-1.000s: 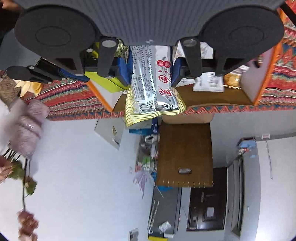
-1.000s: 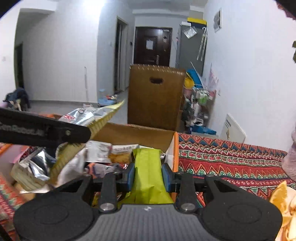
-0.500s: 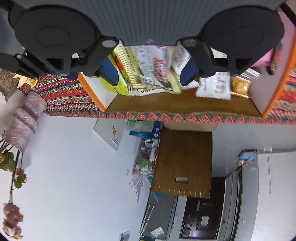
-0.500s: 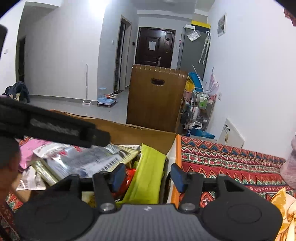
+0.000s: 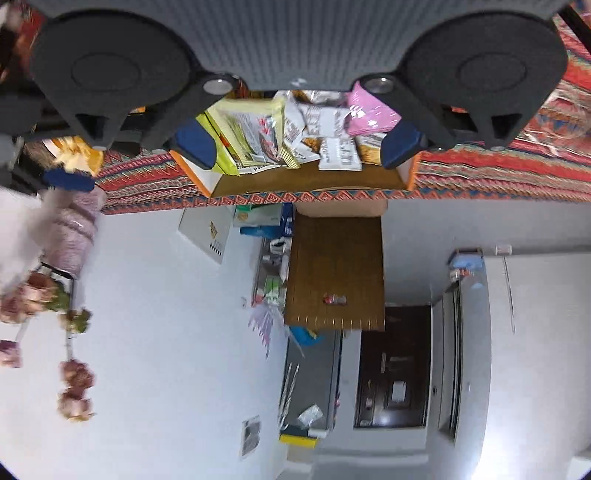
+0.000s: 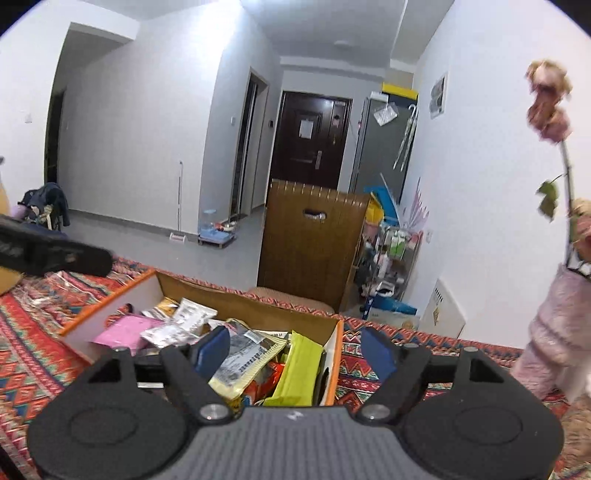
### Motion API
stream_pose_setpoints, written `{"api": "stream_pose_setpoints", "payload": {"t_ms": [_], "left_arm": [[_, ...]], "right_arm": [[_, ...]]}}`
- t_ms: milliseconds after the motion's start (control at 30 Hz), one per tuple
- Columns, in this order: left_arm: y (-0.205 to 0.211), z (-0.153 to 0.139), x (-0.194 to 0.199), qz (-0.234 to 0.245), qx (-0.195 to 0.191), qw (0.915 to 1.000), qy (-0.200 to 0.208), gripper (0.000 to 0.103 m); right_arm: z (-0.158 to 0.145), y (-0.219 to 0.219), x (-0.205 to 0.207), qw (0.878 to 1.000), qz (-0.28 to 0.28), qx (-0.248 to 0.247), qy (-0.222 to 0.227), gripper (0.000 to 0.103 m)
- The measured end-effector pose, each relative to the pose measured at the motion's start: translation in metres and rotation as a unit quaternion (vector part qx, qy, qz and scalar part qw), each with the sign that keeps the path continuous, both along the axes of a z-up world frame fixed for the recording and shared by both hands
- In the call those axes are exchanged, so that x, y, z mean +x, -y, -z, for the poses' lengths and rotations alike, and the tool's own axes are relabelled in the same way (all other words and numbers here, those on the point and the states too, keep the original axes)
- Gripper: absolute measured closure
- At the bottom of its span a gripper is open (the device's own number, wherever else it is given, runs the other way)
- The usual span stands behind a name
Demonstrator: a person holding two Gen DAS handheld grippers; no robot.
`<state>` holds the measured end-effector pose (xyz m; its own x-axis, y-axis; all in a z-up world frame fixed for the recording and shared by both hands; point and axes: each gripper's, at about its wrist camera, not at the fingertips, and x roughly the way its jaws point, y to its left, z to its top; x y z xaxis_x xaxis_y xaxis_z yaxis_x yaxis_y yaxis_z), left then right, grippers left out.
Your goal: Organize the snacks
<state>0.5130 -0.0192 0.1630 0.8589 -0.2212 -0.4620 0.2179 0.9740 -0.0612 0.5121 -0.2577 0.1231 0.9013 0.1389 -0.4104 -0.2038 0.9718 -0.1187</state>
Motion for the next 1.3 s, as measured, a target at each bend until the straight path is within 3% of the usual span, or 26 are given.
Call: {"api": "stream_pose_setpoints", "payload": {"t_ms": [100, 300, 600, 767, 800, 967, 1133, 1300], "left_arm": [[-0.01, -0.015, -0.048, 0.003, 0.016, 0.9996, 0.024, 0.002], [-0.026, -0.035, -0.143, 0.01, 0.014, 0.9988, 0.045, 0.0], [-0.042, -0.038, -0.269, -0.006, 0.024, 0.9965, 0.08, 0.0], [-0.042, -0.037, -0.33, -0.014, 0.03, 0.994, 0.105, 0.0], [-0.044, -0.036, -0.34, -0.011, 0.029, 0.9937, 0.108, 0.0], [-0.039, -0.017, -0.389, -0.016, 0.038, 0.9918, 0.121, 0.0], [-0.039, 0.013, -0.429, -0.036, 0.027, 0.9924, 0.115, 0.0], [-0.035, 0.055, -0.461, -0.079, 0.046, 0.9895, 0.112, 0.0]], "right_arm": [[-0.02, 0.006, -0.038, 1.0, -0.003, 0.008, 0.014, 0.016], [-0.05, 0.012, -0.12, 0.999, -0.003, 0.008, 0.041, 0.013], [-0.064, 0.02, -0.248, 0.997, -0.017, 0.014, 0.068, 0.011], [-0.059, 0.023, -0.315, 0.996, -0.021, 0.011, 0.088, 0.01], [-0.057, 0.025, -0.327, 0.995, -0.022, 0.011, 0.092, 0.005], [-0.041, 0.03, -0.383, 0.995, -0.025, 0.015, 0.099, 0.003], [-0.015, 0.031, -0.433, 0.993, -0.021, 0.035, 0.11, 0.003], [0.018, 0.022, -0.468, 0.993, -0.009, 0.035, 0.115, 0.003]]}}
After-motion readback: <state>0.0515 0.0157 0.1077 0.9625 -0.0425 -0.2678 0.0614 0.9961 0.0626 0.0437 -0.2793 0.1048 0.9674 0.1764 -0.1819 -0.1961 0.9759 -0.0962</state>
